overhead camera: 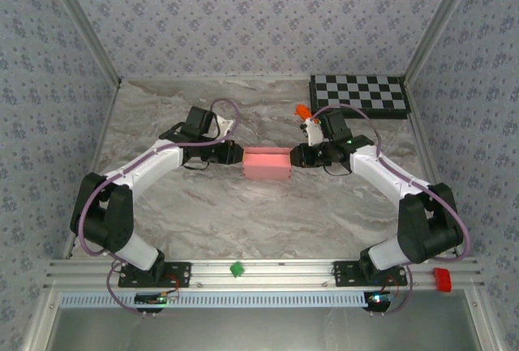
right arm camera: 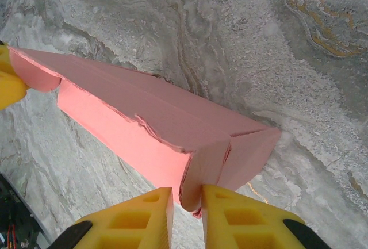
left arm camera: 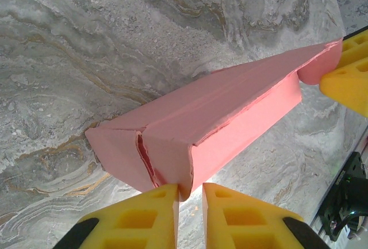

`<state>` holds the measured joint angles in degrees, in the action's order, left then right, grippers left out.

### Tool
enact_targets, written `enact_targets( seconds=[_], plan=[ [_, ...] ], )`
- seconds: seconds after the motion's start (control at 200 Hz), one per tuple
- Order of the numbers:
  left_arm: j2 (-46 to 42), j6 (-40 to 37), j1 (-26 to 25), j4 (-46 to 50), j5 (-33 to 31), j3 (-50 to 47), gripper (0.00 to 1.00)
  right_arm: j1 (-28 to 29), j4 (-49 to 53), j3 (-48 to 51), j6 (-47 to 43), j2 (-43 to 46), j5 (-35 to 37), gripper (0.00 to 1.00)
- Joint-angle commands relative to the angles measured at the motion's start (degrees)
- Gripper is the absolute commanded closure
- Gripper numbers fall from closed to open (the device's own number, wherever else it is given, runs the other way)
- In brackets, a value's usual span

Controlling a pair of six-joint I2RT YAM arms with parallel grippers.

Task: Fold the paper box

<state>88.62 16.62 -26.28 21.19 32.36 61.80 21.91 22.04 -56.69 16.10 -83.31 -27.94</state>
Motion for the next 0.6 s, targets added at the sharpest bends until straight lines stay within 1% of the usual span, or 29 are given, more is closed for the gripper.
enact_targets(
  seconds=[0.0,0.44,0.595],
  plan=[
    [0.6,-0.19,-0.44,0.09,1.0,0.77,0.82,0.17,-0.58,-1.89,0.85,-0.44,-1.51,0.79],
    [0.79,-0.54,-0.42,1.08,-0.19,0.9,0.83,0.21,-0.86,-1.94,0.87,-1.24,-1.94,0.79],
    [1.0,-0.97,-0.53,1.62,-0.28,0.88,0.84,0.24,-0.78,-1.6,0.88,-1.32,-1.51,0.81]
  ],
)
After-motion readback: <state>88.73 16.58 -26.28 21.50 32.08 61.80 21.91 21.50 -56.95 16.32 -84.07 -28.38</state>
